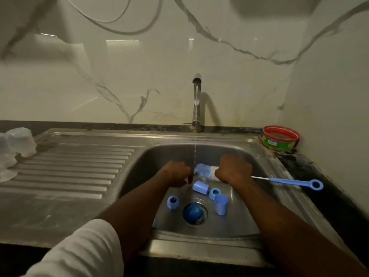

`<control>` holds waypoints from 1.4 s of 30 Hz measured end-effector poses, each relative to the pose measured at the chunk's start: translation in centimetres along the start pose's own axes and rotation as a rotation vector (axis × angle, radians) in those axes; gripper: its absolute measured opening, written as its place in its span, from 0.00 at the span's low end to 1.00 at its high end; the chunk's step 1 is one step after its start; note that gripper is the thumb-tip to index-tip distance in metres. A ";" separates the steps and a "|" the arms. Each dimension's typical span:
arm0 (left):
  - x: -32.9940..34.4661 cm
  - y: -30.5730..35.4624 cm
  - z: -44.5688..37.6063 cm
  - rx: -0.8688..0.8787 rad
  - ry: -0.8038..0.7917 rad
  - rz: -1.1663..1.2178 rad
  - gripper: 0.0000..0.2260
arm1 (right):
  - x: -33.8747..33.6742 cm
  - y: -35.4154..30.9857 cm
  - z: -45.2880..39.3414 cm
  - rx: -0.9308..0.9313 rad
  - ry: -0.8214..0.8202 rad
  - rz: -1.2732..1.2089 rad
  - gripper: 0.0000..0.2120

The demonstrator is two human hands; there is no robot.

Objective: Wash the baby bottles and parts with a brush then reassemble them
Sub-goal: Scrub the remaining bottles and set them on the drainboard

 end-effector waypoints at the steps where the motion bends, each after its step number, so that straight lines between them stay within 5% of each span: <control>1: 0.4 0.0 -0.2 0.005 -0.021 -0.020 0.15 | 0.0 0.0 -0.1 -0.002 0.006 0.002 0.13; 8: 2.4 -0.3 -1.1 -0.026 -0.145 -0.058 0.22 | -0.3 -0.5 0.0 -0.020 0.017 0.026 0.14; 20: -1.5 -1.8 -0.9 -0.071 0.320 0.263 0.12 | -0.7 0.2 0.6 0.019 0.003 -0.045 0.14; 27: -3.5 -2.0 -0.1 -0.052 0.623 0.783 0.13 | -1.0 0.9 0.9 0.058 -0.004 -0.080 0.15; 42: -4.2 -1.0 -0.3 0.058 0.690 0.974 0.17 | -0.7 1.4 1.4 0.072 -0.016 -0.083 0.16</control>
Point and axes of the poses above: each hand's wrist, its own z-axis away from the middle knuckle, its own x-axis out of the palm, y = z × x, the point moved 7 cm from there along -z, towards the middle knuckle, and after that the axes turned 11 degrees about z, right-handed, at the moved point
